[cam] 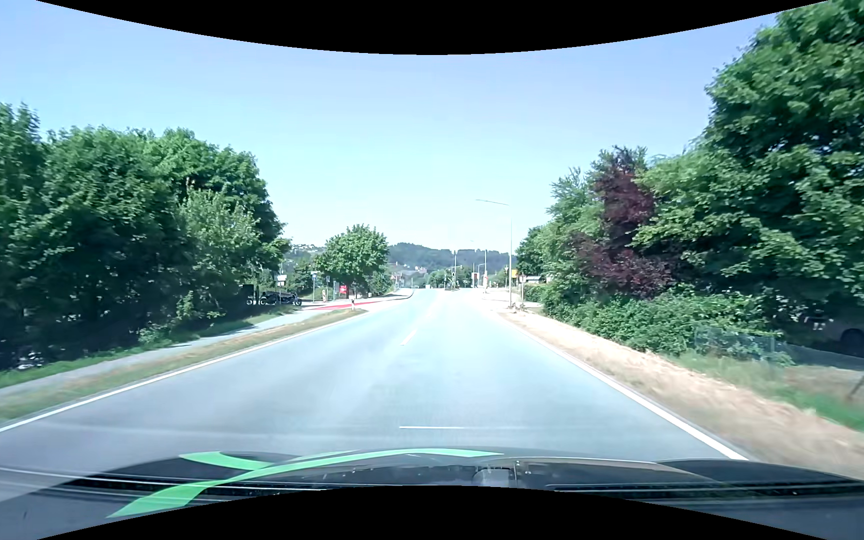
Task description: Follow the waypoints while adhering to traffic rules and regulations
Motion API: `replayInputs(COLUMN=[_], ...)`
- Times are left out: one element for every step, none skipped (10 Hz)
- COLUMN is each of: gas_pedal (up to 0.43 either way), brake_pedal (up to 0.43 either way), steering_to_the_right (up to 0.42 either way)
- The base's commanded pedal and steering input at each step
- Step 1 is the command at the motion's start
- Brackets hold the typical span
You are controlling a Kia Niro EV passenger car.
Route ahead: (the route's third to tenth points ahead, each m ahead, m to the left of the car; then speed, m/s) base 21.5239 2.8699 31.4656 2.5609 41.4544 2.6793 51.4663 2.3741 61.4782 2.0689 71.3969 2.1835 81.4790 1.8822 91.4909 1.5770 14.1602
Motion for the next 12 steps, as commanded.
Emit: replayInputs(gas_pedal=[0.008,0.008,0.008,0.008,0.008,0.008,0.0,0.0,0.0,0.0,0.0,0.0], brake_pedal=[0.0,0.0,0.0,0.0,0.0,0.0,0.0,0.0,0.0,0.0,0.0,0.0], steering_to_the_right=[-0.008,-0.006,-0.005,-0.006,-0.006,-0.005,-0.004,-0.003,-0.003,-0.003,-0.003,-0.003])
